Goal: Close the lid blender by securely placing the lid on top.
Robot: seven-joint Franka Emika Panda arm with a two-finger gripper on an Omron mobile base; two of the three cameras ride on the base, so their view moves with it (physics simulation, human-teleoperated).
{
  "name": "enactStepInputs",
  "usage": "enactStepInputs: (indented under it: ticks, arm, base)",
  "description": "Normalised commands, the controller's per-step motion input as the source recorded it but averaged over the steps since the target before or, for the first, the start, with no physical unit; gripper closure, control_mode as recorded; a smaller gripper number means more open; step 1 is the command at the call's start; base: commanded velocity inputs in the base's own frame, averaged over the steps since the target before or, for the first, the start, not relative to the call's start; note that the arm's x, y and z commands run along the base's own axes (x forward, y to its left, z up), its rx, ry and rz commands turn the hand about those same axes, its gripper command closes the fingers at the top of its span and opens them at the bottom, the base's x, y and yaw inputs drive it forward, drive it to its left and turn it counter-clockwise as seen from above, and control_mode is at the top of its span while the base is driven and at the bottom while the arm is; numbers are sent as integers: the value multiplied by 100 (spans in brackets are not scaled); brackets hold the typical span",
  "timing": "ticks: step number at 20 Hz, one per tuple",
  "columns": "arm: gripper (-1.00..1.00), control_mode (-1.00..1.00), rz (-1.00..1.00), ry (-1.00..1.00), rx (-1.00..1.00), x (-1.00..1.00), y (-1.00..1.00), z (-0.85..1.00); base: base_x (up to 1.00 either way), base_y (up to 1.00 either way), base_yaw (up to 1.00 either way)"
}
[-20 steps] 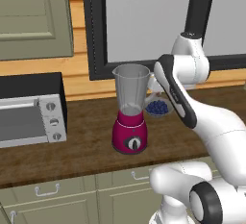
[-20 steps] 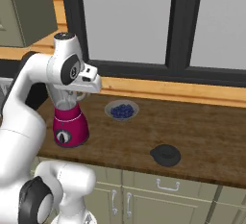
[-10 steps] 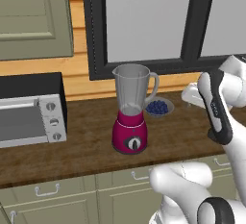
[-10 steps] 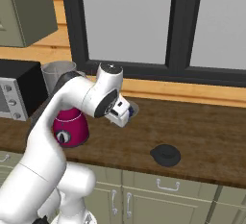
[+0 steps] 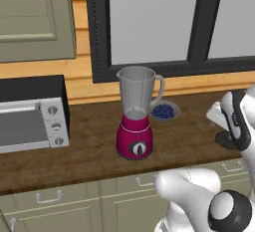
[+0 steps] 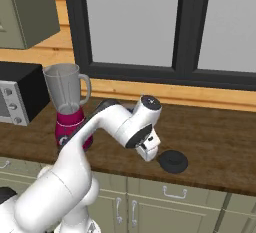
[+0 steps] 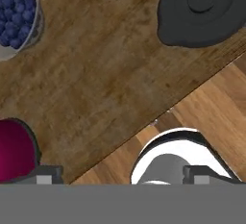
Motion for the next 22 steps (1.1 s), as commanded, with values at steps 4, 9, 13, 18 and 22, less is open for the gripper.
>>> enactStepInputs:
  ticks: [4,9,13,18,22]
  arm:
    - [-100,-100,-15,29,3,33,-91,-38]
    - [-100,-100,-9,25,3,41,-82,-23]
    - [-100,-100,-4,17,5,47,-57,-20]
    - [-100,-100,0,9,5,35,-35,-33]
    - [-100,-100,0,1,6,14,-20,-42]
  base:
    - [0,0,0]
    - [0,0,0]
    - [0,0,0]
    - [0,0,0]
    - [0,0,0]
